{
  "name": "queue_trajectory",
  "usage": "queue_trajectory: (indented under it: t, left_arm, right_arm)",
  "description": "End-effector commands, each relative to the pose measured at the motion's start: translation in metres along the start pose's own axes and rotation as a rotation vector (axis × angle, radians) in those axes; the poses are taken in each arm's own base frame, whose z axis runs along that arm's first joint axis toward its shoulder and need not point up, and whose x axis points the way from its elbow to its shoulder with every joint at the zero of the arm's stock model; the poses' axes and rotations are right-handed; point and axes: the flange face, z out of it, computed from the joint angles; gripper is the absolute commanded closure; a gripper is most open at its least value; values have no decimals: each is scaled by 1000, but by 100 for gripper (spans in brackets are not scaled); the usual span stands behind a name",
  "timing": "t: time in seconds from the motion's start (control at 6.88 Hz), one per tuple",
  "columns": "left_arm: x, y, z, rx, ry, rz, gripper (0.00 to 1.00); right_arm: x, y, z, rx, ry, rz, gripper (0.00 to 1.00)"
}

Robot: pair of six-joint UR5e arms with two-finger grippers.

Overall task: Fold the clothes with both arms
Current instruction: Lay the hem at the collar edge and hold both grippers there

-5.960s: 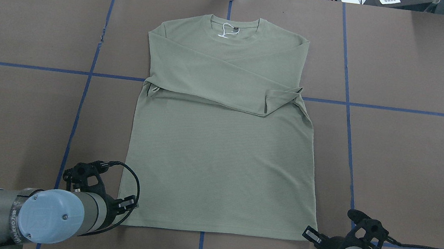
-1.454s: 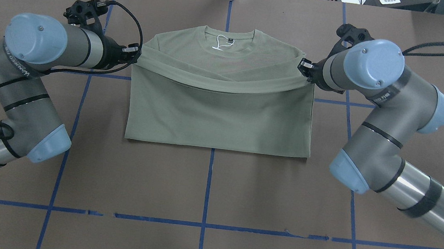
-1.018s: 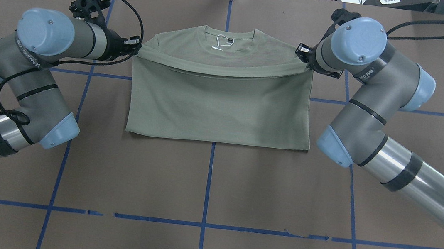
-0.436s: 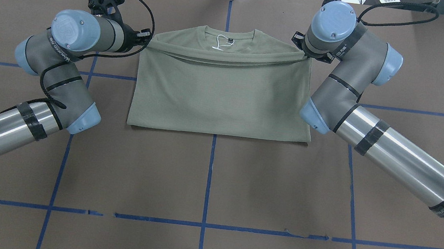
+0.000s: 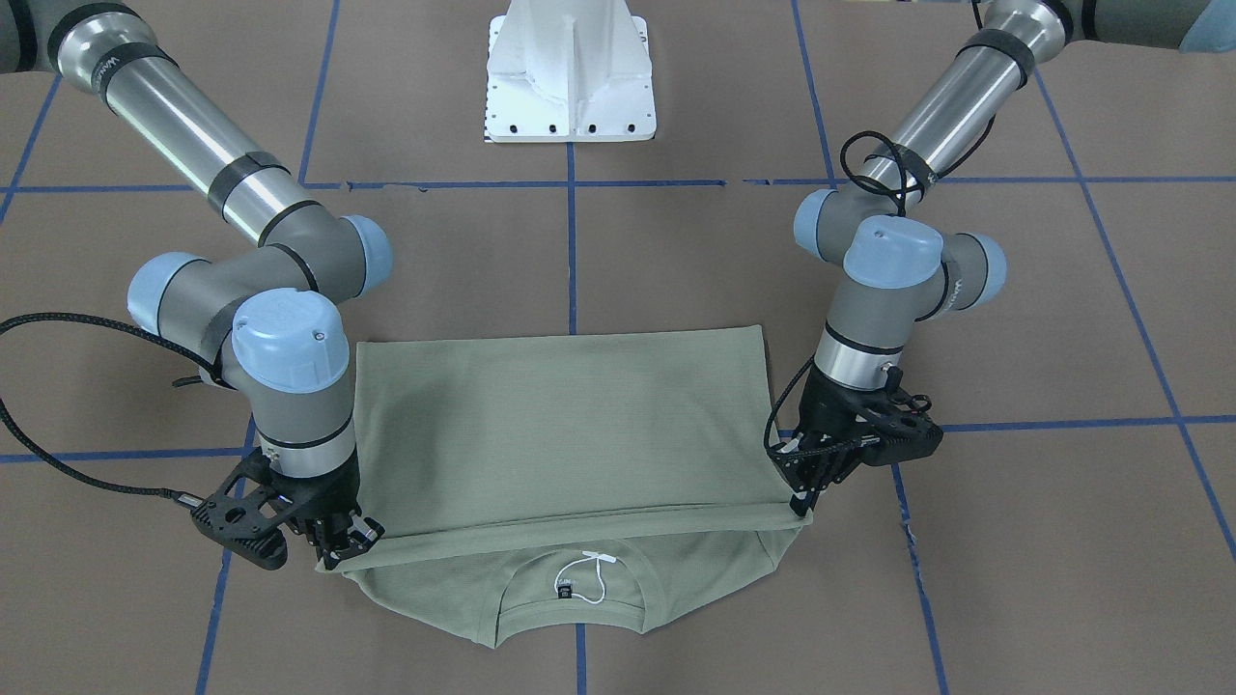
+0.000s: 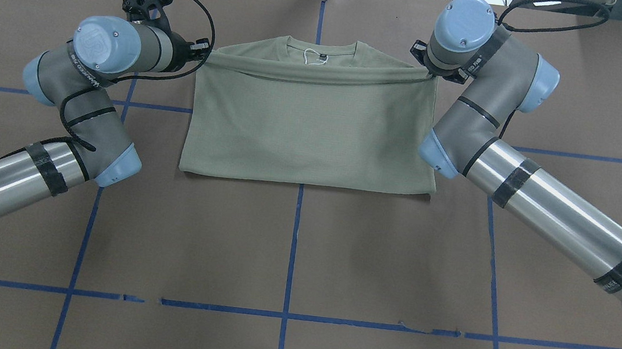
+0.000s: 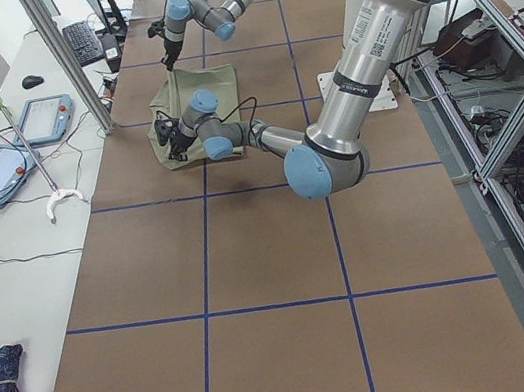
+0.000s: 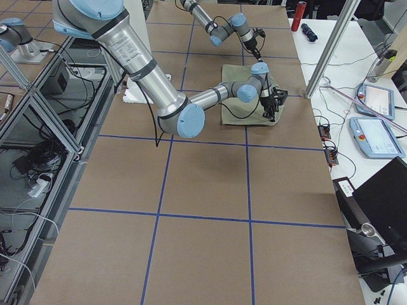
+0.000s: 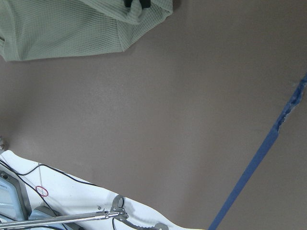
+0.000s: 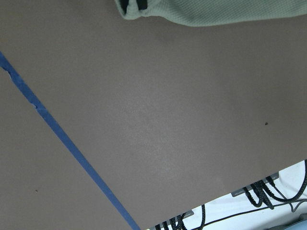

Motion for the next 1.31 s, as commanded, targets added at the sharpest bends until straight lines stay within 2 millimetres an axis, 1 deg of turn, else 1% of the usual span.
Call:
queue_trajectory:
  t: [0.0,0.15,0.29,0.58,0.73,0.87,1.02,1.16]
  left_arm:
    - [-5,0,5,4,8,0,100]
    - [-5,0,5,4,10,0,100]
    - [-9,1,9,2,-1,0,100]
    - [-13,2,10,0,-5,0,100]
    - [-12,2,9,0,-3,0,100]
    - [-13,2,10,0,-5,0,100]
    - [-13,2,9,0,-3,0,77]
    - [-13,1,9,1,-4,42,64]
  right_arm:
    - [-1,-1,4,3,-9,0,100]
    - [-4,-1,1,5,-13,-1,100]
    - [-7,-2,-1,5,-18,-1,100]
    - [-9,-2,2,6,-12,-2,100]
    - [-8,-1,7,4,-3,-2,100]
    - [-14,-2,5,5,-4,-3,100]
    - [-14,-2,7,4,-1,-2,77]
    - [-16,-2,5,4,-3,-2,61]
